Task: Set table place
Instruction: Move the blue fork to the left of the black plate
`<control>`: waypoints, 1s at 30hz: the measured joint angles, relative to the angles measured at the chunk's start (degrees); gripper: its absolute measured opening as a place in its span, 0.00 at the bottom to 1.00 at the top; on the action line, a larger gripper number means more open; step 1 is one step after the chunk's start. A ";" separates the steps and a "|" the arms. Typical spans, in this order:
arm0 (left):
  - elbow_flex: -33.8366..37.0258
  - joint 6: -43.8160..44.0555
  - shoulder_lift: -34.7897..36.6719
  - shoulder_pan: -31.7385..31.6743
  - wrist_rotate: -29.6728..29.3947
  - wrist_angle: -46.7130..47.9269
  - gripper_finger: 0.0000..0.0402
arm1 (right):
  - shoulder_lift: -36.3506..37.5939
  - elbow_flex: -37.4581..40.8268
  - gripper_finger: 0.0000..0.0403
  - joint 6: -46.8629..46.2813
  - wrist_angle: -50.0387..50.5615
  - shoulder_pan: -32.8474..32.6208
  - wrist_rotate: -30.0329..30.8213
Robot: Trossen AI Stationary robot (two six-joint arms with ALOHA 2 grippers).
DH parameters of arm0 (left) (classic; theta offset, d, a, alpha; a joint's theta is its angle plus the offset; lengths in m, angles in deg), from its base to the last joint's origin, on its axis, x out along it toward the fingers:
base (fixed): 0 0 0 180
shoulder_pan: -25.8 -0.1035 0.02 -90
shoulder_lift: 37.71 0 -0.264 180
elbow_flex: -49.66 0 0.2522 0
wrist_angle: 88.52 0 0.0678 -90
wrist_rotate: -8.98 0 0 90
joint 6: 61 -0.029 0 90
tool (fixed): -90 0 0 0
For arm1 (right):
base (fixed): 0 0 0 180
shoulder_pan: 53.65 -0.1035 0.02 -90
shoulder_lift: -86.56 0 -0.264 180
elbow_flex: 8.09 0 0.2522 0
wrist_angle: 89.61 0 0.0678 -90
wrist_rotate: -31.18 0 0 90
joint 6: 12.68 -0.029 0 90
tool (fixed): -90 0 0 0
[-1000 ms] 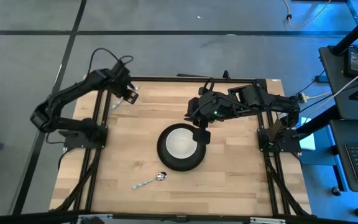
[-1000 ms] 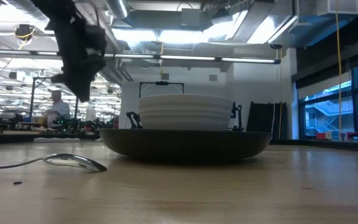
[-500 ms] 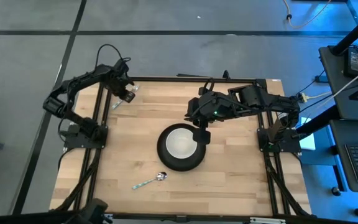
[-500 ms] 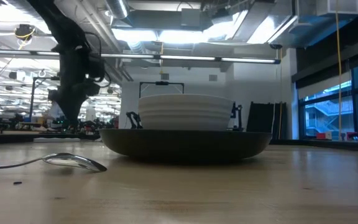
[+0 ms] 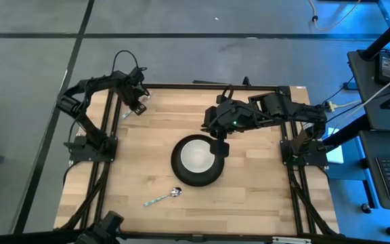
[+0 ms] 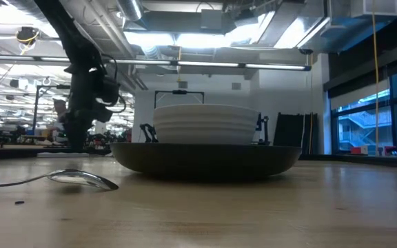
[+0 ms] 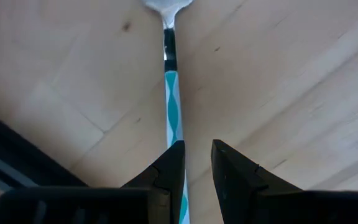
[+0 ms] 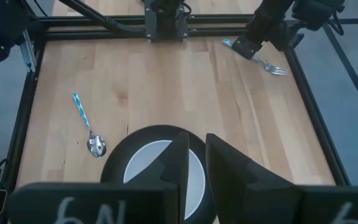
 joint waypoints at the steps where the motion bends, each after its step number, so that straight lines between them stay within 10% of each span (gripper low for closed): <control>1: 0.00 0.02 -0.05 -0.01 -0.10 0.13 0.18 | 0.00 0.00 0.14 0.00 0.02 0.00 0.00; 30: -3.22 7.82 0.25 -0.71 2.00 5.22 0.18 | 0.00 0.00 0.14 0.13 -0.02 0.00 0.02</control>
